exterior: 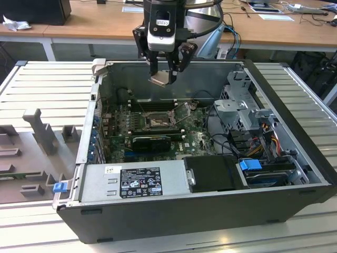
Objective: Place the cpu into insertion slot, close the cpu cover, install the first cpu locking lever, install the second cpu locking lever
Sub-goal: 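Place the cpu into insertion slot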
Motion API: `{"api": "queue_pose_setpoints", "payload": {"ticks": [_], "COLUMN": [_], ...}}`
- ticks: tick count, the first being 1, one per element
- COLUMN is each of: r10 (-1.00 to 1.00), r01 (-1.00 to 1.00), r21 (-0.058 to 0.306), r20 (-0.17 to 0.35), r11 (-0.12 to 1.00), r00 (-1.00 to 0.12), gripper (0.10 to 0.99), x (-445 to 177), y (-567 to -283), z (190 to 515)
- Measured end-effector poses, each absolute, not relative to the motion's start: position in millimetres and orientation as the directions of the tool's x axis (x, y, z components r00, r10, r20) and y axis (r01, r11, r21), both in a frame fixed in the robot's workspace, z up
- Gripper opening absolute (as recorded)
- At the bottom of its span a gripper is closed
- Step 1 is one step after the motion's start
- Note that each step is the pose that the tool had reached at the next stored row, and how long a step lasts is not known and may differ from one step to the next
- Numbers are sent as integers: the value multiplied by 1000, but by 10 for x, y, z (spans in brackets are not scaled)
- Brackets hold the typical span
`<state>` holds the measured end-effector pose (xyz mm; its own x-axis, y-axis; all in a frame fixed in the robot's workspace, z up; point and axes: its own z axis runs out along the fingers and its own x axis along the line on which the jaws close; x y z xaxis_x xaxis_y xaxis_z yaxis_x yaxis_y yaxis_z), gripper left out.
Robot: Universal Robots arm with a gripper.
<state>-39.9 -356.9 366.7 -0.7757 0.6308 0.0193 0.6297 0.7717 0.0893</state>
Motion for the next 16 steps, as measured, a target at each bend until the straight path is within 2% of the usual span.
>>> {"api": "queue_pose_setpoints", "payload": {"ticks": [16], "r10": [715], "r01": [713], "r21": [89], "r20": [19], "r11": [695], "r00": [-699], "gripper": [529], "x": [-399], "y": [-3569], "z": [3665]}}
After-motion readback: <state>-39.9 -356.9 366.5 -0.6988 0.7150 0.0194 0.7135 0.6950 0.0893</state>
